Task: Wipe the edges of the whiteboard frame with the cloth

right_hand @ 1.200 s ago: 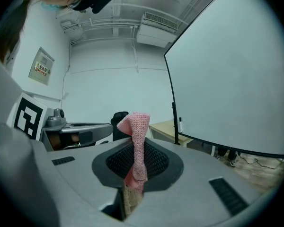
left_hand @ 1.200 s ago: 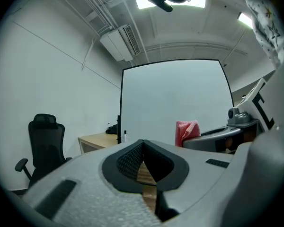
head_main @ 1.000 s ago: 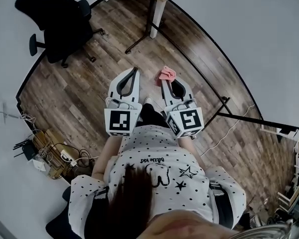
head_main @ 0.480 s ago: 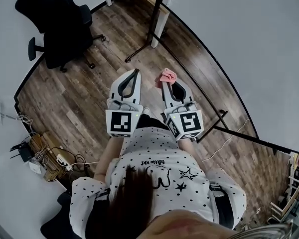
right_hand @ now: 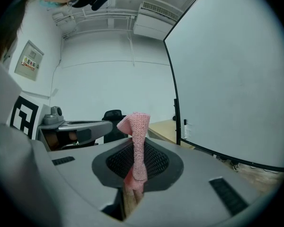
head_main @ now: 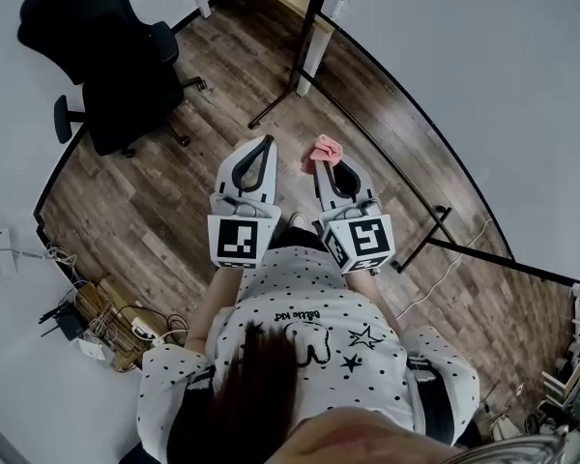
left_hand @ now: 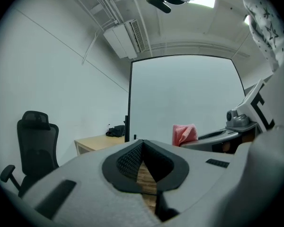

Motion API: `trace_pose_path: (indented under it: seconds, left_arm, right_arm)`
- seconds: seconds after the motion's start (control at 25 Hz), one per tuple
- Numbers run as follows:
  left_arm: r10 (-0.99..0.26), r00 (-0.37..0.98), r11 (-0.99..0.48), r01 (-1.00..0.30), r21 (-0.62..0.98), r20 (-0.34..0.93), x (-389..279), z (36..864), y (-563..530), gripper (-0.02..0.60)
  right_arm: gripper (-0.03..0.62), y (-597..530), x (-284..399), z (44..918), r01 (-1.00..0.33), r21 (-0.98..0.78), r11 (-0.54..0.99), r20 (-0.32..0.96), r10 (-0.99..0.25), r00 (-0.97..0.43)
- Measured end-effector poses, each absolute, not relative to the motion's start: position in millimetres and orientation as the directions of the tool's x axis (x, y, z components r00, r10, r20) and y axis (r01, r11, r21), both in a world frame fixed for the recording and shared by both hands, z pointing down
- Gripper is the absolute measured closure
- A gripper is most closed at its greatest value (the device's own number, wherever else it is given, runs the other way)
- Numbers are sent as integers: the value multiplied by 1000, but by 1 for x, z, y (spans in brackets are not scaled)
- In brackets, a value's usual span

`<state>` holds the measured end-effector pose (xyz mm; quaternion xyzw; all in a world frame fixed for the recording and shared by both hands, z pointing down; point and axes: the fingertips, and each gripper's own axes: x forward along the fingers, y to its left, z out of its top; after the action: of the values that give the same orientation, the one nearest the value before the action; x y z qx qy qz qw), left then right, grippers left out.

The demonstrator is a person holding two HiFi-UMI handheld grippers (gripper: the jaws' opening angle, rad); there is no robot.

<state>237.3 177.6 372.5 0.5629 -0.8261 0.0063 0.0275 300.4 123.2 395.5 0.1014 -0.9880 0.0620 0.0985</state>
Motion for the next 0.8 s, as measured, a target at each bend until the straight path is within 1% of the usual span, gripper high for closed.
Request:
trace_pose_path:
  seconds: [0.08,0.36,0.64,0.8]
  left_arm:
    - [-940,-336,338,-941,27,53,221,368,177,566]
    - [-973,-228,228,-973,-39,21,170,362,178,566]
    - [-974,-217,218,-976,22,59,133,368,181,566]
    - [-979,-198,197,-980,-12,42,116,373,176,566]
  right_arm:
    - [560,127,284,392,-241,-103,965,198,-217,-956]
    - [560,143,234,384,-312,-111,944,171,-291,-941]
    - [560,139,205,389,-367,-122,922,185,-342,-921]
    - [560,134,189,393,-376,-121,919,197,-349,-916]
